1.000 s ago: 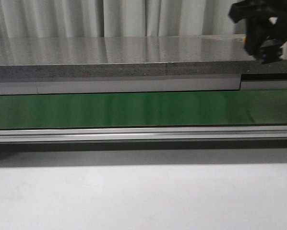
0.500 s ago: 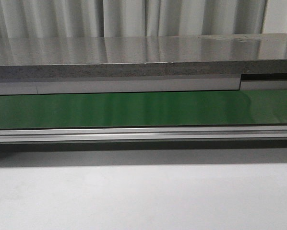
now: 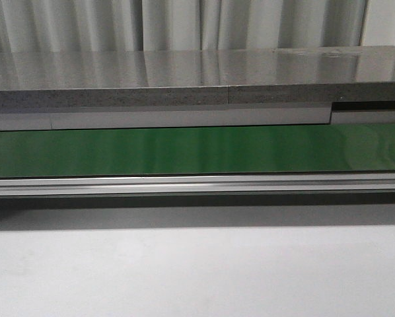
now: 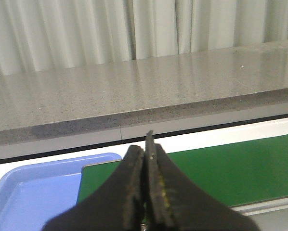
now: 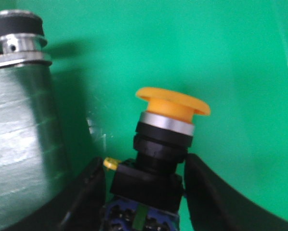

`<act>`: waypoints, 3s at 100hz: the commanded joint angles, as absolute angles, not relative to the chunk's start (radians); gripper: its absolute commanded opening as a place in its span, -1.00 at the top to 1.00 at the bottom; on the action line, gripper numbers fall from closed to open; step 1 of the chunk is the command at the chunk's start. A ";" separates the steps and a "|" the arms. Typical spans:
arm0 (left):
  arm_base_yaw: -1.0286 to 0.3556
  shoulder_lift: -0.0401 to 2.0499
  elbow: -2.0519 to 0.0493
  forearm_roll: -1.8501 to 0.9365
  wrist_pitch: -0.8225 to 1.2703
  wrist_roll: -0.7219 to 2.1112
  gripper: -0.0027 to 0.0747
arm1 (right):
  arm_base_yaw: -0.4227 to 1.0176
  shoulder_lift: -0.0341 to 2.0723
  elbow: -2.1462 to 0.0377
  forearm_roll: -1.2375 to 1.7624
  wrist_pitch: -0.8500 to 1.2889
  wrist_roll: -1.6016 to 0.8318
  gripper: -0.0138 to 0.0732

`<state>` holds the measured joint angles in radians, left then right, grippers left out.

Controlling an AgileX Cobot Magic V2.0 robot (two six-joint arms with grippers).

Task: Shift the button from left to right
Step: 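Carry the button with the right gripper and place it in the green tray, then open the right gripper and raise it away from the green tray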

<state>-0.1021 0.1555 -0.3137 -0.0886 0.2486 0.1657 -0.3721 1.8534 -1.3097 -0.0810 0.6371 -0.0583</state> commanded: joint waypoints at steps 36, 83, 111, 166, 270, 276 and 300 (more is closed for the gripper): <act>-0.110 0.166 -0.339 -0.098 0.169 0.162 0.98 | -0.378 1.858 -1.345 -0.069 0.602 -0.075 0.36; -0.110 0.166 -0.339 -0.098 0.169 0.162 0.98 | -0.378 1.877 -1.345 -0.059 0.610 -0.074 -0.48; -0.110 0.166 -0.339 -0.098 0.169 0.162 0.98 | -0.378 1.858 -1.345 -0.058 0.611 -0.050 -0.49; -0.110 0.166 -0.339 -0.098 0.169 0.162 0.98 | -0.264 1.477 -1.223 0.054 0.419 -0.046 -0.49; -0.110 0.166 -0.339 -0.098 0.169 0.162 0.98 | 0.069 0.411 -0.437 0.121 0.205 -0.045 -0.28; -0.110 0.166 -0.339 -0.098 0.169 0.162 0.98 | 0.069 0.383 -0.437 0.121 0.224 -0.045 -0.08; -0.110 0.166 -0.339 -0.098 0.169 0.162 0.98 | 0.069 0.364 -0.437 0.121 0.246 -0.045 0.76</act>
<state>-0.1021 0.1555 -0.3137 -0.0886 0.2486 0.1657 0.0687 0.3619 -0.4115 0.1146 0.3109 -0.0473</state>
